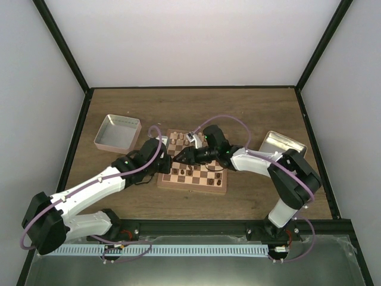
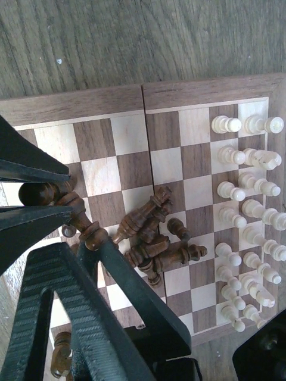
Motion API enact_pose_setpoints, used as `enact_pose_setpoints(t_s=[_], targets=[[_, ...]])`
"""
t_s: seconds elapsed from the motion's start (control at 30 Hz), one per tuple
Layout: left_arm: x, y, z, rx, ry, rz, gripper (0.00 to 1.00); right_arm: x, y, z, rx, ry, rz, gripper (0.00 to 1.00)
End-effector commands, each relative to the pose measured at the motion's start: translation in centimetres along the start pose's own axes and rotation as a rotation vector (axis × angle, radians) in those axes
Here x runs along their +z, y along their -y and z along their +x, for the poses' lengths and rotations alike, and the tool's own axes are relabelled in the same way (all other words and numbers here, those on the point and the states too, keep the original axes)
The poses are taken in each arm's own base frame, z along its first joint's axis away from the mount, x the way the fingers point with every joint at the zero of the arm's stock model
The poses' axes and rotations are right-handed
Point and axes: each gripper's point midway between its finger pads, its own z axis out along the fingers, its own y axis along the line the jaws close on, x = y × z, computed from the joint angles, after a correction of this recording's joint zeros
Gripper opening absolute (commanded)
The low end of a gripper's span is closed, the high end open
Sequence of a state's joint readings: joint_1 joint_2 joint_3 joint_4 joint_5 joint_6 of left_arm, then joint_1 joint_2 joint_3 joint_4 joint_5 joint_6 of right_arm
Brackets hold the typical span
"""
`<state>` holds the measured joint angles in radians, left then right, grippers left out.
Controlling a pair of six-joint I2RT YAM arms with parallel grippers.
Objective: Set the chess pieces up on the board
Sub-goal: Place the chess piece on the chessboard.
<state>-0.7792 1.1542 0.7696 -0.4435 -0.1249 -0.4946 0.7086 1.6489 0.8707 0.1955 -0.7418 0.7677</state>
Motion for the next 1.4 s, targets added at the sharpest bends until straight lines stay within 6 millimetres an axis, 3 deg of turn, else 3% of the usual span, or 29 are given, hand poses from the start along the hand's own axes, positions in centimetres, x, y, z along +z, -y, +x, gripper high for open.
enact_pose_setpoints(t_s=[0.0,0.23,0.7,1.07,1.37], targets=[[-0.1,0.3,-0.4,0.004,0.016,0.024,0.04,0.2,-2.0,-1.6,-0.031,0.031,-0.06,0.4],[-0.1,0.4,-0.3,0.005,0.014,0.026,0.04,0.3,-1.8,-2.0,-0.029,0.05,-0.054,0.27],[0.1,0.3,-0.1,0.008,0.003,0.018,0.04,0.6,-0.9,-1.9,-0.028,0.054,-0.031,0.1],[0.5,-0.3,0.0,0.007,0.001,-0.017,0.04,-0.1,1.1,-2.0,-0.027,0.107,0.082,0.29],[3.2,-3.1,3.6,0.0,-0.157,-0.176,0.05,-1.4,2.7,-1.3,-0.03,0.142,0.183,0.3]])
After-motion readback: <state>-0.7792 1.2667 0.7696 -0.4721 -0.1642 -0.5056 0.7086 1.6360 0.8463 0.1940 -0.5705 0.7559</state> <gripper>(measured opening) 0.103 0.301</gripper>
